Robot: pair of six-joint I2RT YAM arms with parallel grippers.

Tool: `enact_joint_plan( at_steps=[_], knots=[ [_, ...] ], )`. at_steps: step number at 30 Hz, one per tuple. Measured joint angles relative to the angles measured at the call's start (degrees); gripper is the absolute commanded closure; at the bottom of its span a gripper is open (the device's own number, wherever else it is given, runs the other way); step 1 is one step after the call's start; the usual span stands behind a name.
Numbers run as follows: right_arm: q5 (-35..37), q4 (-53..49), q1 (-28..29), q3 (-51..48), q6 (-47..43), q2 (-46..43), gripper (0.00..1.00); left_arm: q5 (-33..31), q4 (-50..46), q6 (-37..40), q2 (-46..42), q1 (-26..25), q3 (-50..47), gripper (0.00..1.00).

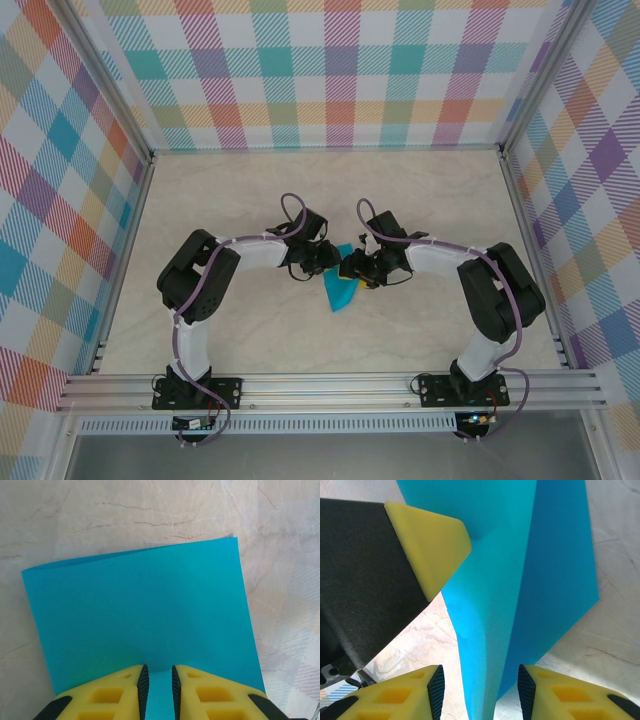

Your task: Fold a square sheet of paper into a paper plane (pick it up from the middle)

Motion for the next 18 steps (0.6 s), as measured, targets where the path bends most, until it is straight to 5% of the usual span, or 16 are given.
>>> enact_joint_plan(
  at_steps=[18],
  knots=[
    [-1.8,0.0,-1.9,0.9,-3.1,0.6,0.58,0.0,-0.5,0.2,-0.2,0.0,0.0,0.77]
  ],
)
